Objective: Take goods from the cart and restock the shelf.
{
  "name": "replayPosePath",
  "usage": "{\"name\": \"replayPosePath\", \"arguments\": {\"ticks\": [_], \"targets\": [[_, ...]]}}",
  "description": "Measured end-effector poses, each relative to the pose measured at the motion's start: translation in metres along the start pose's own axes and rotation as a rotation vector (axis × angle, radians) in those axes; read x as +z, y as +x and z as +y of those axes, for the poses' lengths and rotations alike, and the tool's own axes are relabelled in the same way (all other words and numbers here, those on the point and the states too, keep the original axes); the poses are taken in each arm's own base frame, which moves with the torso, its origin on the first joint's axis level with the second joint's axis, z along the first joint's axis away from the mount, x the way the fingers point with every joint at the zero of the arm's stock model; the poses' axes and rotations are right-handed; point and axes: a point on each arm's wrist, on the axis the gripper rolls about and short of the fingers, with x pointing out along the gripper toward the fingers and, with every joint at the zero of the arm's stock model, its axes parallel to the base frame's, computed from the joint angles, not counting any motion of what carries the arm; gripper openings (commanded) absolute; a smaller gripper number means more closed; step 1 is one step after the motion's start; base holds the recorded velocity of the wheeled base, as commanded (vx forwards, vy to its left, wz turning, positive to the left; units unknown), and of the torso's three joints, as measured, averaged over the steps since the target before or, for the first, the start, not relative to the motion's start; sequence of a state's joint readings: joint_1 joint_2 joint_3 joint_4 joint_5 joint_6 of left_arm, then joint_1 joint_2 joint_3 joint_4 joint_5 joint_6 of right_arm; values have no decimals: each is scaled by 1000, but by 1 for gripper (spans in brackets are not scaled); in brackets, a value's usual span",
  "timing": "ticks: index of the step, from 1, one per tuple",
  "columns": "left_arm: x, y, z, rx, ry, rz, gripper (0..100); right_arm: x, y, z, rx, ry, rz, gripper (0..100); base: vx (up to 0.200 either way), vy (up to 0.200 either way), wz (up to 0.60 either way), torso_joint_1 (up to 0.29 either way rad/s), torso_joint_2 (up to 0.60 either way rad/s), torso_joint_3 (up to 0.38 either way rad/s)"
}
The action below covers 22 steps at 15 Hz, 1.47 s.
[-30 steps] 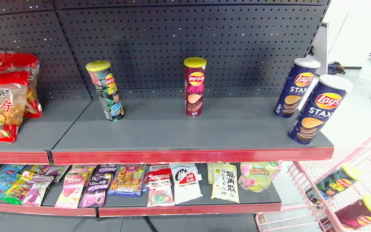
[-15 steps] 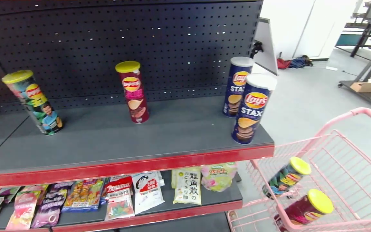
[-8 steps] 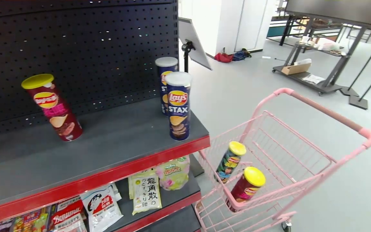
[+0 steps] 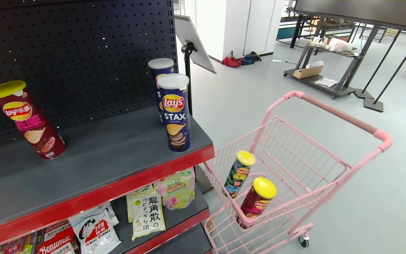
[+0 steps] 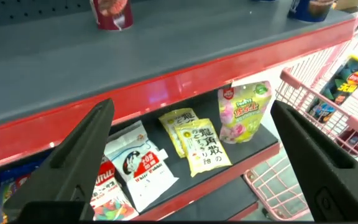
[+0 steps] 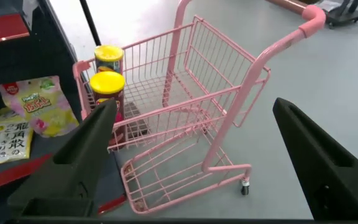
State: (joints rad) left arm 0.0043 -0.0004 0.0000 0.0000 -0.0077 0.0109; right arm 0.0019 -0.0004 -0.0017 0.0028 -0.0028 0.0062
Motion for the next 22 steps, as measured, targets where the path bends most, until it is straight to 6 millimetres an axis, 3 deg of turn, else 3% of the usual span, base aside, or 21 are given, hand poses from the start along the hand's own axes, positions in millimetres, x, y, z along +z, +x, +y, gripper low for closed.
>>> {"name": "replayPosePath", "arguments": {"ticks": [15, 22], "targets": [[0, 0, 0, 0, 0, 0, 100, 0, 0, 0, 1, -1, 1, 100, 0, 0, 0, -158, 438, 278], [0, 0, 0, 0, 0, 0, 100, 1, 1, 0, 21, -58, 17, 100, 0, 0, 0, -18, 60, 42]]}}
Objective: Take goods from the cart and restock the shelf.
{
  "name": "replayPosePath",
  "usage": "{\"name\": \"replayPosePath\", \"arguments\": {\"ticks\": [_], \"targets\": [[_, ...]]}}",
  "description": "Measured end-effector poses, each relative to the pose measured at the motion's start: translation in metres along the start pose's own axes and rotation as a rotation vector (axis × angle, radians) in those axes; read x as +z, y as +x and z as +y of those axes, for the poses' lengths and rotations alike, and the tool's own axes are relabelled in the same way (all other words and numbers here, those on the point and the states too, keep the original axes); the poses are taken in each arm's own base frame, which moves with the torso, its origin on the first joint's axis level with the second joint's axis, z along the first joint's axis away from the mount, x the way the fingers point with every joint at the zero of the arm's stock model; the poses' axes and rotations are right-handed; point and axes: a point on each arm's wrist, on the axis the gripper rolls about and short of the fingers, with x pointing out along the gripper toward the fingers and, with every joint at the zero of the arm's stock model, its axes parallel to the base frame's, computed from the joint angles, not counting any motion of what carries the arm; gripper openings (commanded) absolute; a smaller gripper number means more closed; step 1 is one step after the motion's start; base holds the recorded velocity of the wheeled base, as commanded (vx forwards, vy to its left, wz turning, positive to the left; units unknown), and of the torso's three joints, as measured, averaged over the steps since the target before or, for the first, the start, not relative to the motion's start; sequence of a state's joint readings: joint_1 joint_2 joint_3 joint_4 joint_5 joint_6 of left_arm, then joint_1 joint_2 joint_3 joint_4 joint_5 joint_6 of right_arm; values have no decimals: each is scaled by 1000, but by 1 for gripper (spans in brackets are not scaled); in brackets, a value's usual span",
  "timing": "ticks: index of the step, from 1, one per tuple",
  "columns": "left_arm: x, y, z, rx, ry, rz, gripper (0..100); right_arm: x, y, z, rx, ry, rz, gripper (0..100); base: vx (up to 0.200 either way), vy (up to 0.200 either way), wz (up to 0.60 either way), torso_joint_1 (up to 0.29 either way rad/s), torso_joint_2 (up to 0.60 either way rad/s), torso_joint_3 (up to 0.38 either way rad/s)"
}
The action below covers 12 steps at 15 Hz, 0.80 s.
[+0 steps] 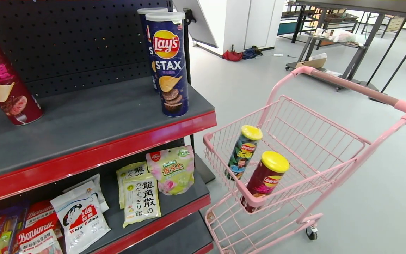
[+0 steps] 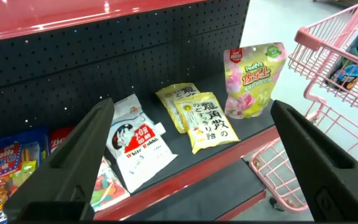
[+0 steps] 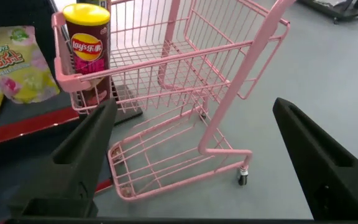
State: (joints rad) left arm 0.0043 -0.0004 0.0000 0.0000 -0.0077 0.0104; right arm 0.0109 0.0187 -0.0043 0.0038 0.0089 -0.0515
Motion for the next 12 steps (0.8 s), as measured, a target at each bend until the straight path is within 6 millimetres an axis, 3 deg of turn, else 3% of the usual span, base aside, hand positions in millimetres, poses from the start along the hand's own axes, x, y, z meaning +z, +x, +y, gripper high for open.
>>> {"name": "replayPosePath", "arguments": {"ticks": [2, 3, 5, 7, 9, 11, 12], "targets": [[0, 0, 0, 0, -1, 0, 100, 6, -1, 0, 24, 3, -18, 100, 0, 0, 0, 0, 0, 0], [0, 0, 0, 0, 0, 0, 100, 20, -4, 0, 39, 26, -50, 100, 0, 0, 0, 0, 0, 0], [0, 0, 0, -4, 1, 0, 100, 67, -7, -2, 78, 79, -112, 100, 0, 0, 0, 0, 0, 0], [0, 0, 0, -6, 0, 0, 100, 117, 10, -4, 141, 96, -88, 100, 0, 0, 0, 0, 0, 0], [0, 0, 0, -6, 0, 0, 100, 150, 58, -2, 222, 117, 0, 100, 0, 0, 0, 0, 0, 0], [0, 0, 0, -6, -1, 0, 100, 150, 113, 6, 317, 132, 64, 100, 0, 0, 0, 0, 0, 0], [0, 0, 0, -6, -1, 0, 100, 137, 138, 12, 359, 138, 108, 100, 0, 0, 0, 0, 0, 0]]}}
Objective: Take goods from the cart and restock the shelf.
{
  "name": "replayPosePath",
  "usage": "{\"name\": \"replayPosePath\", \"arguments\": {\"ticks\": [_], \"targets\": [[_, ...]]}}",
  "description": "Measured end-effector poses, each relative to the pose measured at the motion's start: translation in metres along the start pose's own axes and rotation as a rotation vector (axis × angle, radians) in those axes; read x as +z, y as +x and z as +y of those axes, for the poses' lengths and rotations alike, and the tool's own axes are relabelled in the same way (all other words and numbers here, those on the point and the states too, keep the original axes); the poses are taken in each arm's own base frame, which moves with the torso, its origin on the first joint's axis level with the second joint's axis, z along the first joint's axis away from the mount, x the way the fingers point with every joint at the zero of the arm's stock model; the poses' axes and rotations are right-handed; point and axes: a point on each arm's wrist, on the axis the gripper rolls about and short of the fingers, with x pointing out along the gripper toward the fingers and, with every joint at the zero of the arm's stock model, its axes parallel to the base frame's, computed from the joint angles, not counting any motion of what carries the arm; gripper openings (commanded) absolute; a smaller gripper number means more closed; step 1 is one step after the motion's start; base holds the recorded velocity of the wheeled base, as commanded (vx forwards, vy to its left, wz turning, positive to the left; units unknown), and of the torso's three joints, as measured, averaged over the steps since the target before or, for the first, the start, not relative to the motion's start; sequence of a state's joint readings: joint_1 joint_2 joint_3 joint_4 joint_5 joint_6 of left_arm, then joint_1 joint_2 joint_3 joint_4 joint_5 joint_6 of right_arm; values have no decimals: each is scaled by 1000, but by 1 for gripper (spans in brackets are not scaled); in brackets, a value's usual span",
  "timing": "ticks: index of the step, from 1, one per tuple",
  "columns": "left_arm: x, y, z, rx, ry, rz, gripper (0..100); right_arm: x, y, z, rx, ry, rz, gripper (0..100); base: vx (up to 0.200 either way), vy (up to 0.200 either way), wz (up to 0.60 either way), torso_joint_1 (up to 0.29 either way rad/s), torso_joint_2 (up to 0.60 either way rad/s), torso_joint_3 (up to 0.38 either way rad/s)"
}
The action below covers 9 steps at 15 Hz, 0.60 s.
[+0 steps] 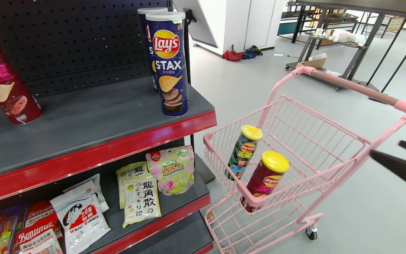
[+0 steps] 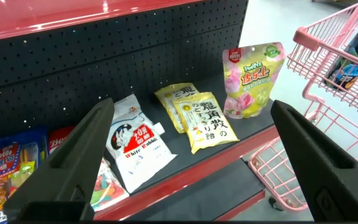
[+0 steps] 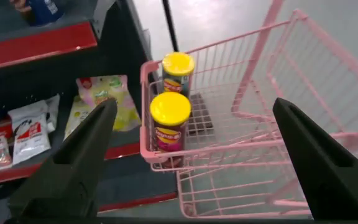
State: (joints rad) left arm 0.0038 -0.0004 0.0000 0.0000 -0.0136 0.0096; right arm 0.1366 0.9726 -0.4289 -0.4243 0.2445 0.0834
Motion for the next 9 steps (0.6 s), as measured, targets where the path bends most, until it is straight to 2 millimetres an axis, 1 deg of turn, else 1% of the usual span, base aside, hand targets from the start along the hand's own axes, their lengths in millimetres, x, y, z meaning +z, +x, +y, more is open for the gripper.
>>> {"name": "replayPosePath", "arguments": {"ticks": [1, 3, 4, 6, 9], "targets": [[0, 0, 0, 0, 0, 0, 100, -15, 23, -3, 35, 10, 44, 100, 0, 0, 0, 0, 0, 0], [0, 0, 0, 0, 0, 0, 100, -44, 51, -5, 88, 30, 129, 100, 0, 0, 0, 0, 0, 0], [0, 0, 0, 0, 0, 0, 100, -57, 62, -2, 120, 41, 197, 100, 0, 0, 0, 0, 0, 0], [0, 0, 0, 0, 1, 0, 100, -70, 78, 3, 158, 47, 273, 100, 0, 0, 0, 0, 0, 0], [0, 0, 0, 0, 4, 0, 100, -81, 98, 4, 170, 52, 345, 100, 0, 0, 0, 0, 0, 0]]}}
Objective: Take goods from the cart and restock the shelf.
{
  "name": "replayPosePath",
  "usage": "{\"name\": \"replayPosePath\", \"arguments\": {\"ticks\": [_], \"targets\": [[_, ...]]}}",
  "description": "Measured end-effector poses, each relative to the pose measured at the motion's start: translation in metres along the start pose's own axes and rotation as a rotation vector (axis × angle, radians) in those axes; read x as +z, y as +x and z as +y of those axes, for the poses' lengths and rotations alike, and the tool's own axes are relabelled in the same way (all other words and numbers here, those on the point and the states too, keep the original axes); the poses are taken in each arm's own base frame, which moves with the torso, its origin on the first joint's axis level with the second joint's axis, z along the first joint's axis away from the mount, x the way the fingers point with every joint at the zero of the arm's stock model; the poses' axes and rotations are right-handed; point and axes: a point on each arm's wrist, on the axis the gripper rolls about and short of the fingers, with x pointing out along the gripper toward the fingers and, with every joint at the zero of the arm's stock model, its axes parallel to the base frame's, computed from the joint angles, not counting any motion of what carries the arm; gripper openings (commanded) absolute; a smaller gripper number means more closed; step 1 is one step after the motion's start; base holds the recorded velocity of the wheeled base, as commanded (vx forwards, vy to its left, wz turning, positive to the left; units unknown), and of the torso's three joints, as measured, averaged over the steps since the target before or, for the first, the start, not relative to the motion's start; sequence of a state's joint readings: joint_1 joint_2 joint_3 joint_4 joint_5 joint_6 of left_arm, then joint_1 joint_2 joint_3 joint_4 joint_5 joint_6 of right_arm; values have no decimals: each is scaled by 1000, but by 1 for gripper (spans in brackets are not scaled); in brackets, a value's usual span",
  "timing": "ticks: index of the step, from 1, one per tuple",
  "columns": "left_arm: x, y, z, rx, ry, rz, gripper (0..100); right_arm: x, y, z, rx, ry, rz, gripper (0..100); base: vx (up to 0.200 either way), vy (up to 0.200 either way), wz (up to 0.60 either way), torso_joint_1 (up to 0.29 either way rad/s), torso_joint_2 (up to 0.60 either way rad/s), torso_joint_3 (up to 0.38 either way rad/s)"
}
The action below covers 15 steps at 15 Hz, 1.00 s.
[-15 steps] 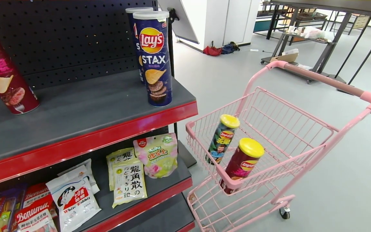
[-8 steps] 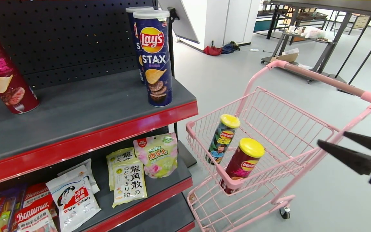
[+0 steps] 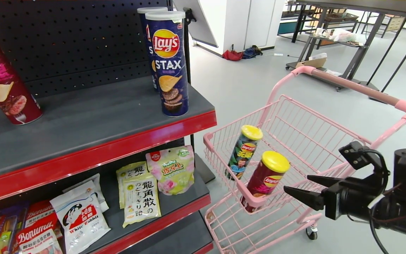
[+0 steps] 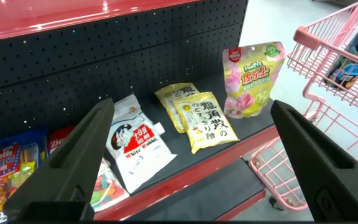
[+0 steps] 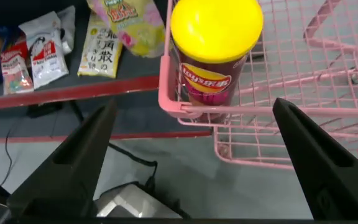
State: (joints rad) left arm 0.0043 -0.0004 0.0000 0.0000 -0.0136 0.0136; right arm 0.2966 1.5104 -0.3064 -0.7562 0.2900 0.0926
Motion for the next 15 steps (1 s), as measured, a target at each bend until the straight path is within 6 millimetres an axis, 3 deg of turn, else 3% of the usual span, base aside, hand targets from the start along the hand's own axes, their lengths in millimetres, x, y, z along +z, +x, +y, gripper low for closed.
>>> {"name": "replayPosePath", "arguments": {"ticks": [15], "targets": [[0, 0, 0, 0, 2, 0, 100, 14, 95, -21, -16, 11, 79, 100, 0, 0, 0, 0, 0, 0]]}}
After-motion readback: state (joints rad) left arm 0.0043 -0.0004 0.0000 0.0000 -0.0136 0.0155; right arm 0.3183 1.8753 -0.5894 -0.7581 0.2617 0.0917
